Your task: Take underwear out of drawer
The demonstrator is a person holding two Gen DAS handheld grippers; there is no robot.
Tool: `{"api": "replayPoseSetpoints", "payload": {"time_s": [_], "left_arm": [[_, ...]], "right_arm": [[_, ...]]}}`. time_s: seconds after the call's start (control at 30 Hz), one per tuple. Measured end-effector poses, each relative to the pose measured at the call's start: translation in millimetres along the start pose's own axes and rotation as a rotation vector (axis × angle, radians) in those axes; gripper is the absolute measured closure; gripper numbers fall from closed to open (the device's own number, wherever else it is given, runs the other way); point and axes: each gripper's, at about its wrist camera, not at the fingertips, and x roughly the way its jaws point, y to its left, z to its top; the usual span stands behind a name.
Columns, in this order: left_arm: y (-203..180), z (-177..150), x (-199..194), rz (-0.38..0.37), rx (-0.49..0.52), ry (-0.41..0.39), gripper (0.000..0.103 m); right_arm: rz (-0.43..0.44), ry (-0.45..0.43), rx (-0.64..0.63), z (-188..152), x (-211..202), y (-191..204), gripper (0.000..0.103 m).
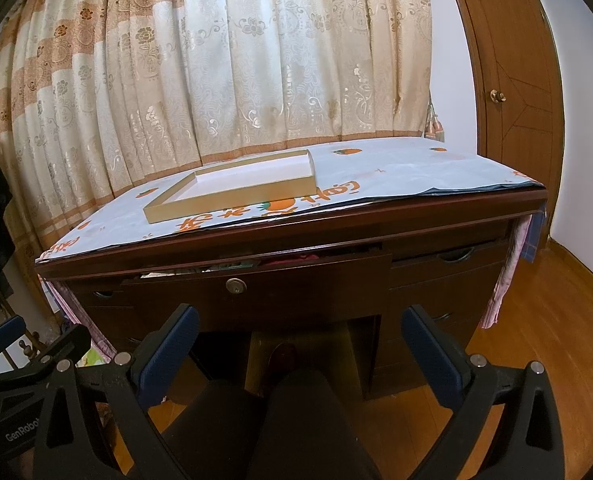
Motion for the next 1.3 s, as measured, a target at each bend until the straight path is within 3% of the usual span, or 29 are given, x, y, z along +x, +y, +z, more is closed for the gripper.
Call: {"api": "replayPoseSetpoints", "payload": {"time_s": [0.8, 1.03, 1.2, 1.3], "left_arm": [[0.1, -6.0, 2.6, -0.010, 0.000, 0.010, 0.000], [-5.2, -15.1, 25.3, -0.065, 0.007, 0.035, 0.000], [-10.5, -7.7, 45.2, -0.049, 0.051, 0.003, 0.000], [-9.2, -1.7, 64.9, -0.089, 0.049, 0.021, 0.000]], "right_arm": [[0.003, 0.014, 0.007, -6.0, 2.5, -0.5, 0.001], [0.020, 0.041, 0.018, -8.9, 15.8, -9.4, 0.001], [0.032, 0.005, -0.022, 0.6, 31.2, -17.3, 0.001], [0.025, 0.000, -0.069, 6.4, 47.8, -19.2, 0.001]]}}
